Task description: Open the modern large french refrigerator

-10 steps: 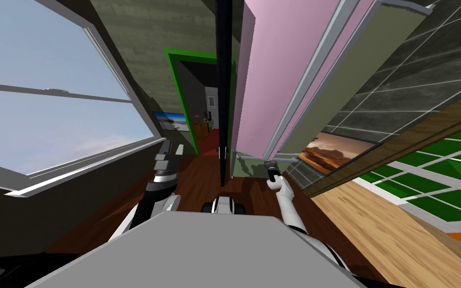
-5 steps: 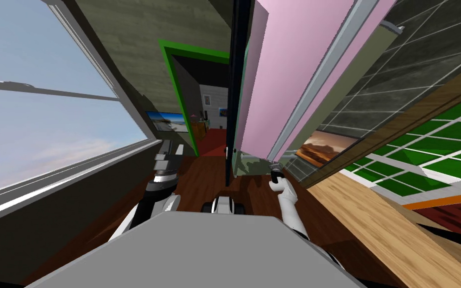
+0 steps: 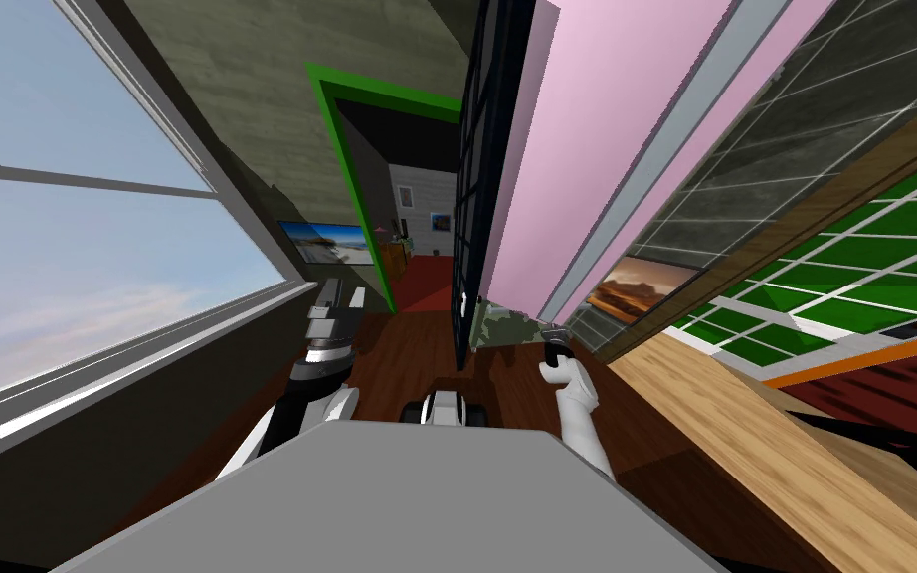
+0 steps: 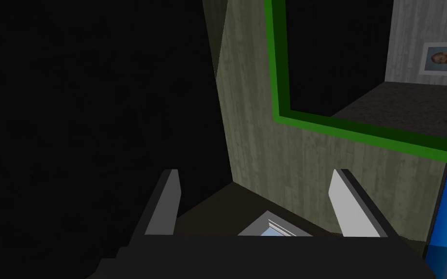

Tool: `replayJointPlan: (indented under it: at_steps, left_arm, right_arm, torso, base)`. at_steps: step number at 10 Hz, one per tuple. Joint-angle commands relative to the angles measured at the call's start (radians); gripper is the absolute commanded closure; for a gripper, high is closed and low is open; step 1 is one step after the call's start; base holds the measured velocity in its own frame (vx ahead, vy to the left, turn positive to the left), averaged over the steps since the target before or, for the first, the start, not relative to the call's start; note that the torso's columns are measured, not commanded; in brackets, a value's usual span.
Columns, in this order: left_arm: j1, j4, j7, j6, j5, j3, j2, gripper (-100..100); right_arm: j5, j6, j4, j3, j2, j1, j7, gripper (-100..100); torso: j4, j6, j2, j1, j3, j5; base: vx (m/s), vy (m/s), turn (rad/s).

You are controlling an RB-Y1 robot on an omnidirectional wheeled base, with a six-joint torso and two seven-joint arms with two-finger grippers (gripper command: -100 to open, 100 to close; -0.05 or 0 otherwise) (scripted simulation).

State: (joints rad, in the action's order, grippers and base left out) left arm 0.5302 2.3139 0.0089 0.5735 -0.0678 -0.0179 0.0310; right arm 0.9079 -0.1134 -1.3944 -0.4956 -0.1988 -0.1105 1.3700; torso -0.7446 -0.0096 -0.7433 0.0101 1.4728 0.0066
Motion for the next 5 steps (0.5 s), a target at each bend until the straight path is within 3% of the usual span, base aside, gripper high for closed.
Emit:
replayJointPlan:
  at_steps: [1,3,4,5]
  left_arm:
    - [0.000,0.000,0.000,0.000,0.000,0.000,0.000,0]
    - [0.000,0.000,0.000,0.000,0.000,0.000,0.000,0]
    - [0.000,0.000,0.000,0.000,0.000,0.000,0.000,0]
    - [0.000,0.000,0.000,0.000,0.000,0.000,0.000,0]
  right_arm:
    - [-0.004,-0.033,0.004,0.016,-0.012,-0.014,0.007,-100]
    - [-0.009,-0.056,0.004,0.030,-0.024,-0.030,0.012,-100]
    - [-0.011,-0.069,0.004,0.038,-0.031,-0.039,0.015,-100]
    - [-0.006,-0.058,0.007,0.029,-0.024,-0.031,0.014,-100]
  torso:
    - [0.000,0.002,0.003,-0.008,0.002,-0.001]
    - [0.006,-0.001,0.008,-0.011,0.005,-0.007]
    - [0.008,0.005,0.011,-0.009,0.006,-0.007]
    - [0.007,0.007,0.011,-0.008,0.006,-0.005]
  base:
    - [-0.082,0.020,0.045]
    - [-0.106,-0.023,0.104]
    - [-0.062,0.005,0.090]
    - [-0.026,0.002,0.014]
